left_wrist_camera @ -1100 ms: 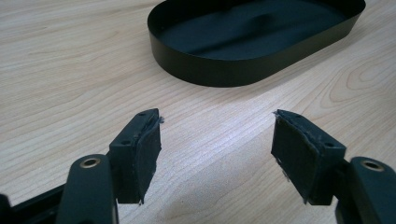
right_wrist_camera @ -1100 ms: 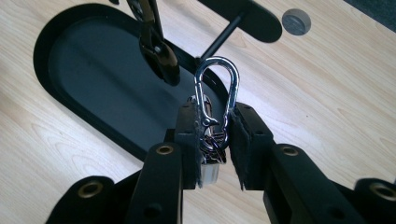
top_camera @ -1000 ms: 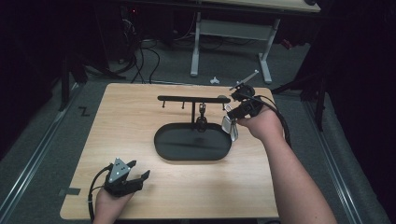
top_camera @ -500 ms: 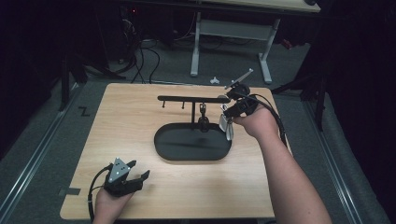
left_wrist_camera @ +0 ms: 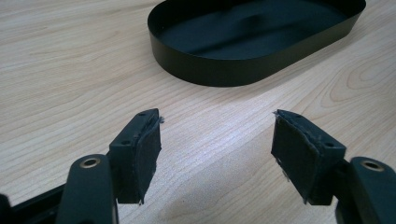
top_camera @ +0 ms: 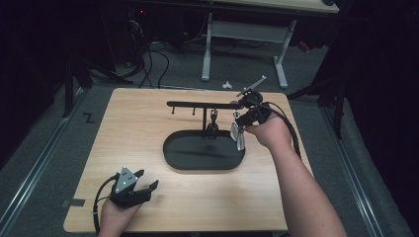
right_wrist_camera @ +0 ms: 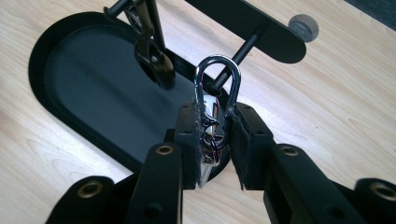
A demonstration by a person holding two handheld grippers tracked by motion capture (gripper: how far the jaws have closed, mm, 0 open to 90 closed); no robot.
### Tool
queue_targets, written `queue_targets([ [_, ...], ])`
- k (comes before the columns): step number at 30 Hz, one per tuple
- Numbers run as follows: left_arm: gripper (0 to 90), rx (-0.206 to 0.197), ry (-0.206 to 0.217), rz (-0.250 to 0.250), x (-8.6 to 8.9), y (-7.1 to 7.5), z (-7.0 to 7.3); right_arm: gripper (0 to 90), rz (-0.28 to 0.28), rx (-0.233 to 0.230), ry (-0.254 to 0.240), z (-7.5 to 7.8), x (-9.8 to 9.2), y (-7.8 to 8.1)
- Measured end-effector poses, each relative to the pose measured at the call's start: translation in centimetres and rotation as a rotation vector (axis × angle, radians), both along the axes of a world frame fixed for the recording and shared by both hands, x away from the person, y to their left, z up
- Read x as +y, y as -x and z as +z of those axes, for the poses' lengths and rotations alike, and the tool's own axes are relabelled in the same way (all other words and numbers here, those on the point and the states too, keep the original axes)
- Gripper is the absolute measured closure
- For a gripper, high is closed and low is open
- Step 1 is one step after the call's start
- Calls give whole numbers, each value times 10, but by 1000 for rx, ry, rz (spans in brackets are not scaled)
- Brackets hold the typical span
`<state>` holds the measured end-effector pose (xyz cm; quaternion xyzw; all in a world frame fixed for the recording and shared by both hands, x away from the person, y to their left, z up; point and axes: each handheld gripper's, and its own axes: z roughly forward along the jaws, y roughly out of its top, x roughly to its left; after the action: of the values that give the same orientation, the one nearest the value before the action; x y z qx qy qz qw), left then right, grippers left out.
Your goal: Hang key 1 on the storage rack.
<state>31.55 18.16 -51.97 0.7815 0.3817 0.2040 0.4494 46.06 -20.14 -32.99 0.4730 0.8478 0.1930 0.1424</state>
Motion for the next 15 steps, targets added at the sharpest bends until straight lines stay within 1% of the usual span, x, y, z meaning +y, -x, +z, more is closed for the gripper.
queue_targets([
  [4,331,2,0,0,0,0,0,737,-8,-7,1,-4,0,-1],
  [9,331,3,2,-1,0,0,-1,737,-12,-11,17,-11,2,-6],
  [10,331,3,1,-1,0,0,-1,737,-21,-18,20,-13,3,-7],
  [12,331,7,3,1,1,0,-1,738,-19,-22,12,-14,3,-8],
  [15,331,7,3,1,1,-1,-2,738,-22,-32,19,-16,5,-10],
])
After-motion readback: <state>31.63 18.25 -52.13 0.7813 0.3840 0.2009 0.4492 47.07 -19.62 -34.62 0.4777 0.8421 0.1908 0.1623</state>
